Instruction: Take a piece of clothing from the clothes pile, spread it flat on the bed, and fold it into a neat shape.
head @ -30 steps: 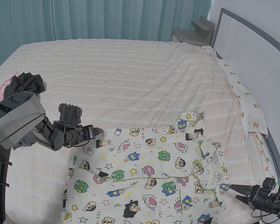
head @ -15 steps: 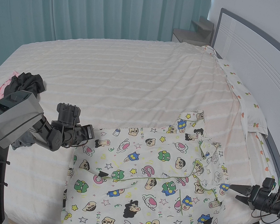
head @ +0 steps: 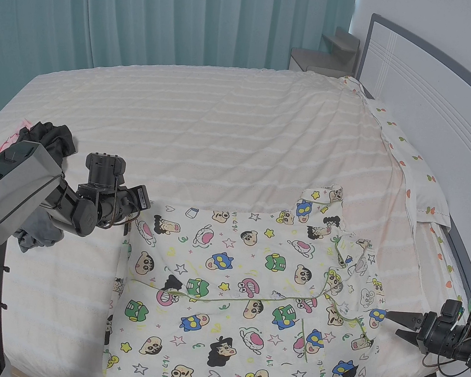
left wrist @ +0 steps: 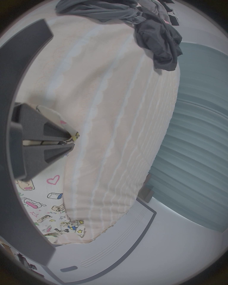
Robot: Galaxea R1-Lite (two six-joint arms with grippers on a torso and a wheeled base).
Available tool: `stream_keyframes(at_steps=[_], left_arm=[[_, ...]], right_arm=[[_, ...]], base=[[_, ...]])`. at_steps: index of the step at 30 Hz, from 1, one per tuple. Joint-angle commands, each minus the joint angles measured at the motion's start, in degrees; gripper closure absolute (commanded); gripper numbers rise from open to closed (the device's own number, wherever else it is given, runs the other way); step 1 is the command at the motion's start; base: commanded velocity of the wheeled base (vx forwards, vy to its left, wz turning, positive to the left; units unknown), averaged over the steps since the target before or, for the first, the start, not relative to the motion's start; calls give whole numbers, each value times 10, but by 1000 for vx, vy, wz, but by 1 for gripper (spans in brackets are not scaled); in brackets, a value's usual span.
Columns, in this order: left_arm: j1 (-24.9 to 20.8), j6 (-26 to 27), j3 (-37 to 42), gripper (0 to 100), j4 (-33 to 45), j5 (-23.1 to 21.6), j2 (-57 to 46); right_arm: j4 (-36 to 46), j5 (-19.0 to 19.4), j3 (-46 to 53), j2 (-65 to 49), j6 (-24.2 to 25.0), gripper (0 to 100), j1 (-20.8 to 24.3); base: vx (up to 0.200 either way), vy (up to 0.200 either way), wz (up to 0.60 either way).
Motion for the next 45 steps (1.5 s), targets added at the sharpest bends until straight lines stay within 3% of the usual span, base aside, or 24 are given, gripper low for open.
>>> stream_keyframes(at_steps=[1,24,29,34,45], left_arm=[[10,0,-33,100,10,5,3],[46,4,-242,100,110,44,80],[47,7,-306,100,151,47,102],[55,7,-405,100,208,80,140],[60,3,-405,100,230,87,148]], right_arm=[[-1,0,0,2,0,0,0],[-1,-1,-1,-3,0,0,-1],[-1,-1,-2,-3,0,0,0],[-1,-2,-2,-3,0,0,0],[-1,-2,-4,3,0,0,-1]], base=[[0,0,0],[0,0,0],[0,0,0],[0,0,0],[0,0,0]])
